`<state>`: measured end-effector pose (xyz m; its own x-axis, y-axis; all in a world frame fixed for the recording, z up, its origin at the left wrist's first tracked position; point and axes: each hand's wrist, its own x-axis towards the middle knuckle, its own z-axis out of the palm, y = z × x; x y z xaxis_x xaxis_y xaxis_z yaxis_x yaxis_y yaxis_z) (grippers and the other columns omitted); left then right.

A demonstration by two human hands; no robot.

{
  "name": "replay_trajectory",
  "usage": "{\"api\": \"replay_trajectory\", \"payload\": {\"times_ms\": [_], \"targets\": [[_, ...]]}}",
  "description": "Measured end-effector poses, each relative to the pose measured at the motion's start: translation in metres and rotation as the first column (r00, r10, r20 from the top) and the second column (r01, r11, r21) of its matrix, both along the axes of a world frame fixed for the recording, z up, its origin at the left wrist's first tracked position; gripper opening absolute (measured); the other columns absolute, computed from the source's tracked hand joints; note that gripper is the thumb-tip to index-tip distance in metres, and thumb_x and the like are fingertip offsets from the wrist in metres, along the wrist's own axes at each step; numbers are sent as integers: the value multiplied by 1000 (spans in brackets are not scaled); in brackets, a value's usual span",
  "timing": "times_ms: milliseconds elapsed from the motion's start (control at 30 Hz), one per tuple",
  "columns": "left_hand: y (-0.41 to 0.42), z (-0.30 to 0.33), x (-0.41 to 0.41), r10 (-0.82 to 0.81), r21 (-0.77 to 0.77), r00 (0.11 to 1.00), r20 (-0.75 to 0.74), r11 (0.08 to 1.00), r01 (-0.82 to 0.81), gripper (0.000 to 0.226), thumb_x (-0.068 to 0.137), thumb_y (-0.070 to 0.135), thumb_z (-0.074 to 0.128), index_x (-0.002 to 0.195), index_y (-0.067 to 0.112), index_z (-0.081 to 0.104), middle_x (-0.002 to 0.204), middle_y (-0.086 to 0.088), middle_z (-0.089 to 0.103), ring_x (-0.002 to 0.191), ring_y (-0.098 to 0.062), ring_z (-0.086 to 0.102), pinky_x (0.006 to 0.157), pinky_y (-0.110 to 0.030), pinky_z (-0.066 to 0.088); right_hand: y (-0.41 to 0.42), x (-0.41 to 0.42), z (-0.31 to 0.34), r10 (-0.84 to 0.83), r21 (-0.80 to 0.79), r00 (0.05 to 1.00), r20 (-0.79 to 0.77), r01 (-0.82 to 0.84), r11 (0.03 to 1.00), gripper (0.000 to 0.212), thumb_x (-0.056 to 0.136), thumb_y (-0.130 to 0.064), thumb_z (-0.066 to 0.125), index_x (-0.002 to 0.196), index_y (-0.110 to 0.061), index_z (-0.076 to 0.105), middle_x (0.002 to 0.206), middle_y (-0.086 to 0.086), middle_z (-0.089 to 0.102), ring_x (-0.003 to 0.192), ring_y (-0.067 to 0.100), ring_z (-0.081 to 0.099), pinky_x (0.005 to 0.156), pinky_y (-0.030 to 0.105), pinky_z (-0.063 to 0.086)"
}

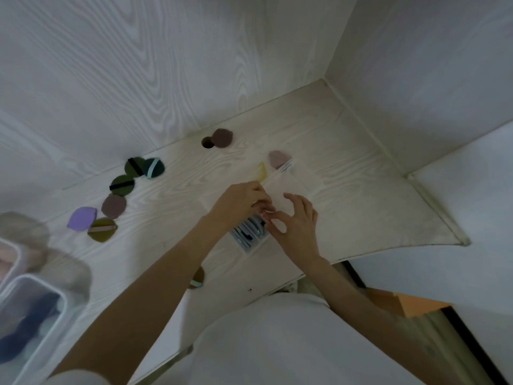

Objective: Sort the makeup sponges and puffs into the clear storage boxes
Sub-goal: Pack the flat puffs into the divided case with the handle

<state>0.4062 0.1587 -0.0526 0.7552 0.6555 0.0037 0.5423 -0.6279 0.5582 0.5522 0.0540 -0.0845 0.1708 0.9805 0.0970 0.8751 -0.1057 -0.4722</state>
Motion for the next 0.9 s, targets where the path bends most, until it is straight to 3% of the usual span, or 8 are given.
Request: {"api": "replay_trajectory", "payload": {"times_ms": [100, 233, 367, 500, 700, 900], "targets": [[4, 3, 3, -29, 47, 999, -45, 998, 31, 20, 89, 23, 56, 101, 16, 72, 98, -3, 65, 85, -17, 62, 69, -18, 34, 0, 0, 0, 5, 1, 1000, 0, -5, 1000, 17, 72, -31, 76, 88, -25, 72, 131, 11, 50, 123, 28, 35, 93, 43, 32], [7, 8, 6, -12, 109, 995, 98, 994, 2, 29, 86, 29, 49, 88, 16, 74, 86, -1, 68, 70, -14, 64, 63, -15, 41, 0, 1, 0, 13, 4, 1000, -18, -13, 1000, 17, 72, -30, 76, 87, -23, 72, 132, 11, 50, 124, 27, 32, 96, 45, 32], [9, 8, 5, -104, 136, 991, 86, 986, 91, 29, 87, 29, 47, 85, 18, 74, 84, 1, 67, 67, -13, 63, 59, -18, 43, 0, 1, 1, 17, 8, 999, -40, -17, 1000, 19, 73, -29, 76, 91, -24, 71, 132, 11, 49, 124, 27, 32, 96, 45, 32], [9, 6, -1, -93, 157, 990, 110, 985, 75, 24, 86, 28, 52, 84, 17, 73, 83, 1, 67, 64, -15, 63, 54, -23, 49, 1, 2, 2, 21, 4, 999, -35, -21, 1000, 21, 72, -30, 76, 92, -23, 71, 131, 12, 49, 123, 28, 33, 95, 46, 33], [3, 0, -8, -64, 179, 997, 45, 982, 55, 9, 79, 22, 68, 85, 26, 73, 83, 6, 68, 67, -14, 64, 51, -22, 46, 1, 3, 1, 33, 15, 999, -22, -33, 999, 23, 72, -29, 75, 94, -24, 71, 131, 12, 50, 123, 28, 33, 96, 45, 32], [3, 4, -12, -38, 147, 999, -3, 988, 38, 13, 85, 22, 60, 88, 21, 72, 89, 2, 67, 74, -17, 63, 55, -25, 43, 1, 2, 2, 46, 18, 999, -17, -46, 999, 14, 74, -30, 73, 85, -22, 72, 131, 13, 50, 124, 30, 34, 97, 45, 32]]}}
